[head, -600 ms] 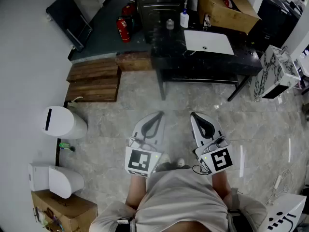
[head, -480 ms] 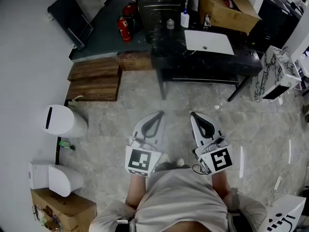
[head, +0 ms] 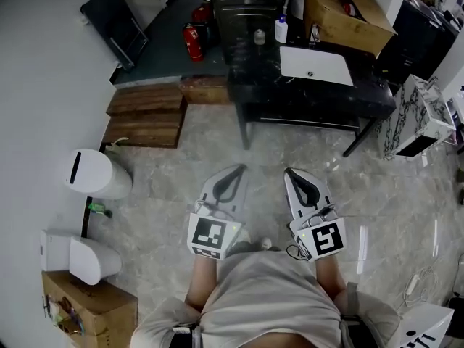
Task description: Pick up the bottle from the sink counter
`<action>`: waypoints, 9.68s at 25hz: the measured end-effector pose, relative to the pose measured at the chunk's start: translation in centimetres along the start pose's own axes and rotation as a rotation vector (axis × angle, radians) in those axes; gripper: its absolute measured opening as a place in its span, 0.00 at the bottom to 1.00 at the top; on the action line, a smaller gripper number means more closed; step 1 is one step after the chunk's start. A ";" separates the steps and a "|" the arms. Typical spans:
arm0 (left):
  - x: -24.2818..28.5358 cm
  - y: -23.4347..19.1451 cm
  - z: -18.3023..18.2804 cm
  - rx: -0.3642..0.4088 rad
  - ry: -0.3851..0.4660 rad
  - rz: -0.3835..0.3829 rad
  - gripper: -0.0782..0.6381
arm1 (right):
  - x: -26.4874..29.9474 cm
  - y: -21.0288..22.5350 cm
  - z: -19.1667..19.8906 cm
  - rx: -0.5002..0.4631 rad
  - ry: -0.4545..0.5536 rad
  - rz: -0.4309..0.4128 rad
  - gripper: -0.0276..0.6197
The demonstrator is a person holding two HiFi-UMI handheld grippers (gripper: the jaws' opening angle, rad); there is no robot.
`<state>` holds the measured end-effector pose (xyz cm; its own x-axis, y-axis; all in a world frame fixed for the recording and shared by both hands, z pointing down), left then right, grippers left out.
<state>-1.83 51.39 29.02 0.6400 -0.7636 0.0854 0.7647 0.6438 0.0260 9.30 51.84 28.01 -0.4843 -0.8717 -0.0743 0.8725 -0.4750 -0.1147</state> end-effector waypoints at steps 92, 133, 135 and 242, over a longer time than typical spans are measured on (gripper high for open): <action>27.6 -25.8 1.2 -0.011 -0.073 0.026 0.11 | 33.8 15.3 7.8 0.015 -0.109 0.020 0.04; 38.3 -33.0 2.0 -0.032 -0.097 0.025 0.11 | 44.2 22.6 11.0 0.029 -0.147 0.023 0.04; 38.9 -33.8 2.1 -0.036 -0.099 0.029 0.11 | 44.9 22.9 11.2 0.038 -0.151 0.031 0.04; 64.5 -53.7 17.7 -0.144 -0.338 0.144 0.11 | 70.4 32.8 29.8 0.099 -0.447 0.014 0.04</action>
<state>-2.95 -31.58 50.76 0.6991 -0.5911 0.4022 0.6868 0.7117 -0.1479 5.75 -28.64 48.54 -0.4159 -0.8343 0.3619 0.8913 -0.4530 -0.0200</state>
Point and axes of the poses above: the fingertips, and each gripper's own axes: x forward along the fingers, y to its right, z out of its underside, the point moved 2 cm from there along -x, backward along the fingers, and after that the axes turned 11 degrees about z, right-handed, at the moved point
